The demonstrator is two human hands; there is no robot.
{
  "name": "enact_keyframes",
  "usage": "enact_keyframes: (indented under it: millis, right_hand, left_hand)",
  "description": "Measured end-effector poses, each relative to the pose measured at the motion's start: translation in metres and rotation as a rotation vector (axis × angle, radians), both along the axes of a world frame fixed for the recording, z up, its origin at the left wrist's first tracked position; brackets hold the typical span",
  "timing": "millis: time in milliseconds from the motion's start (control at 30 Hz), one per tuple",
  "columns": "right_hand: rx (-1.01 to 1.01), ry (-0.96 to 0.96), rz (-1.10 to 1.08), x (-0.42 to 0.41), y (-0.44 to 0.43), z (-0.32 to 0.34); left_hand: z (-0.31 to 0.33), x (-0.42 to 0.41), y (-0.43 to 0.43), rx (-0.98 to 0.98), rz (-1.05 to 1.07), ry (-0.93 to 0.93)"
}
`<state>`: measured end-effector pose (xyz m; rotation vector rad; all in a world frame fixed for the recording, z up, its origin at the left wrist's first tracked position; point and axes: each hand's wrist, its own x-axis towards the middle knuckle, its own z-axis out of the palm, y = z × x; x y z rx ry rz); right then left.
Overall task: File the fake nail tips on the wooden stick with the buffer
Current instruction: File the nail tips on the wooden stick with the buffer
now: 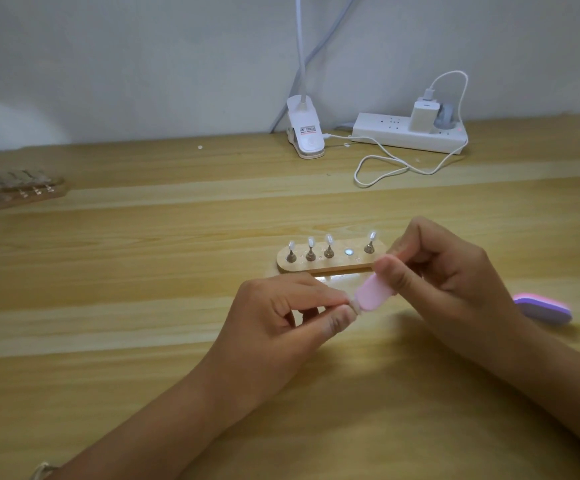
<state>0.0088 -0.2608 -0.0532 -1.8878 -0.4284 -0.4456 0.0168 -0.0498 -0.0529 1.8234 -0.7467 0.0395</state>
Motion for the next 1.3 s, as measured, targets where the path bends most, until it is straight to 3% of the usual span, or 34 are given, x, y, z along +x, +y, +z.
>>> enact_keyframes:
  millis: [233,400,600,733,867,1000,1133,1300]
  right_hand:
    - [0.155,0.062,0.054,-0.004,0.005,0.004]
    - [-0.096,-0.035,0.016,-0.008,0.008,-0.004]
    - [-0.128,-0.074,0.032,-0.009,0.012,-0.008]
    - [-0.023,-0.02,-0.005,-0.005,0.007,-0.006]
    - [-0.118,-0.076,0.042,-0.01,0.014,-0.009]
    - [-0.041,-0.028,-0.015,-0.004,0.004,-0.005]
    - [-0.152,-0.096,0.046,-0.011,0.014,-0.009]
    - [-0.068,-0.042,-0.012,-0.005,0.005,-0.006]
  left_hand:
    - [0.0,0.001,-0.001,-0.017,0.005,0.019]
    - [-0.001,0.002,-0.001,-0.02,-0.011,0.004]
    - [-0.002,0.003,-0.002,-0.044,-0.045,0.026]
    - [-0.001,0.002,-0.002,-0.05,-0.036,0.012]
    - [-0.003,0.002,-0.001,-0.054,-0.059,0.029]
    - [-0.002,0.002,-0.002,-0.045,-0.033,0.011]
    - [-0.004,0.003,-0.001,-0.056,-0.042,0.018]
    - [-0.003,0.003,-0.001,-0.078,-0.03,0.072]
